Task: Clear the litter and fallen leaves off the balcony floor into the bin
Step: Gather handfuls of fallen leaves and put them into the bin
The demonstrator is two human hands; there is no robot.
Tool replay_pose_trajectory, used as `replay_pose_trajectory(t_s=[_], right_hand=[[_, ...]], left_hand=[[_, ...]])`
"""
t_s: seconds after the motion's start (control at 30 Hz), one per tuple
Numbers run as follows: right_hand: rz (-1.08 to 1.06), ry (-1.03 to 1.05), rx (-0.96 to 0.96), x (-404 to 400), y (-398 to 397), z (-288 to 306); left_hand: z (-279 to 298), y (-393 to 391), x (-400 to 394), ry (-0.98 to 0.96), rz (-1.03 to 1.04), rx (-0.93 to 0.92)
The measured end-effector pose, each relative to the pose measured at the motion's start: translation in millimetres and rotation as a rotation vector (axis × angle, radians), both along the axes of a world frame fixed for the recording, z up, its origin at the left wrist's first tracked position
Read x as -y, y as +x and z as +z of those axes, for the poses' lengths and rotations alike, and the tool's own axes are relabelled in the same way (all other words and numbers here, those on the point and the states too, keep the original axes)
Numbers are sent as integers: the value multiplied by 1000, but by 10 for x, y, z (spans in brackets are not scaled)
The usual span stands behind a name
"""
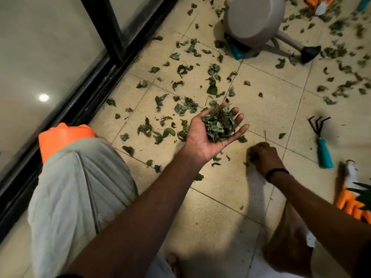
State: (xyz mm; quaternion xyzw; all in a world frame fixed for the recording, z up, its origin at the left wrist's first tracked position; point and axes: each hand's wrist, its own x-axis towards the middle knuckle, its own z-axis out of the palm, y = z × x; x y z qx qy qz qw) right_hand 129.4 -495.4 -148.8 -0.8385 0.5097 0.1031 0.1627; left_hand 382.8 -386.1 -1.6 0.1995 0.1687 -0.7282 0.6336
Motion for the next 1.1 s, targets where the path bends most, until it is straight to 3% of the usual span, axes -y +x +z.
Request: replay_pose_trajectory(t_s=[0.1, 0.2, 0.27, 0.43, 0.53, 0.63, 0.77, 0.93, 1.1], right_hand=[[-73, 3, 6, -264, 10, 25], [-131, 41, 131, -453, 91, 74], [-335, 136, 251, -506, 196, 179], [-1124, 511, 961, -323, 625, 875], [-1211, 605, 1345, -160, 897, 1446], [-1149, 608, 1506, -223, 1148, 1904], [-1065, 523, 1516, -506, 1482, 2135], [-705, 80, 1098, -773, 1760, 1974], [-545, -38, 917, -927, 1782, 1855]], left_hand=[[48, -25, 35, 5, 26, 14], [62, -35, 82, 1, 39, 19], [49, -41, 116, -4, 32, 25], [11, -50, 172, -24, 63, 42], [-31, 11, 206, 9, 128, 69], [-64, 36, 255, 36, 176, 70], [-42, -15, 354, 87, 181, 89], [-24, -140, 356, 157, 130, 113], [-154, -225, 285, 235, 110, 144]])
